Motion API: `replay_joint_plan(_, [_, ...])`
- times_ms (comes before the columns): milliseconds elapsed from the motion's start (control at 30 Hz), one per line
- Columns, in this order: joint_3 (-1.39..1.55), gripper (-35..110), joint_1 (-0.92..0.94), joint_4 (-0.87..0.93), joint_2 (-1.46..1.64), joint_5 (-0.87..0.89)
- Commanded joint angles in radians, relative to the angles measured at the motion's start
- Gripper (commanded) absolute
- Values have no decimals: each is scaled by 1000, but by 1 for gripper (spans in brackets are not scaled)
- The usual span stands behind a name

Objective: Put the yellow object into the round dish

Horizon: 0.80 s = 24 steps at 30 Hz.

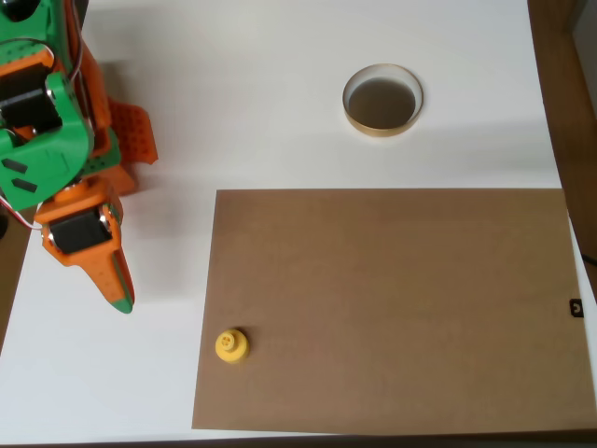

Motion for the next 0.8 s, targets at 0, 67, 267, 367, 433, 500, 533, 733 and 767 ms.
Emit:
replay_joint_plan(0, [-9,0,26,-18,20,6])
replay_joint_plan(67, [-9,0,26,-18,20,8])
replay_joint_plan(267, [-9,0,26,-18,20,8])
replay_joint_plan(367, [-9,1,26,-18,20,8])
replay_joint_plan(433, [-9,0,26,-18,20,8])
replay_joint_plan(500, [-9,0,26,-18,20,8])
replay_joint_plan(533, [-9,0,26,-18,20,8])
replay_joint_plan(733, [-9,0,28,-18,20,8])
replay_joint_plan(767, [-9,0,34,-18,20,12])
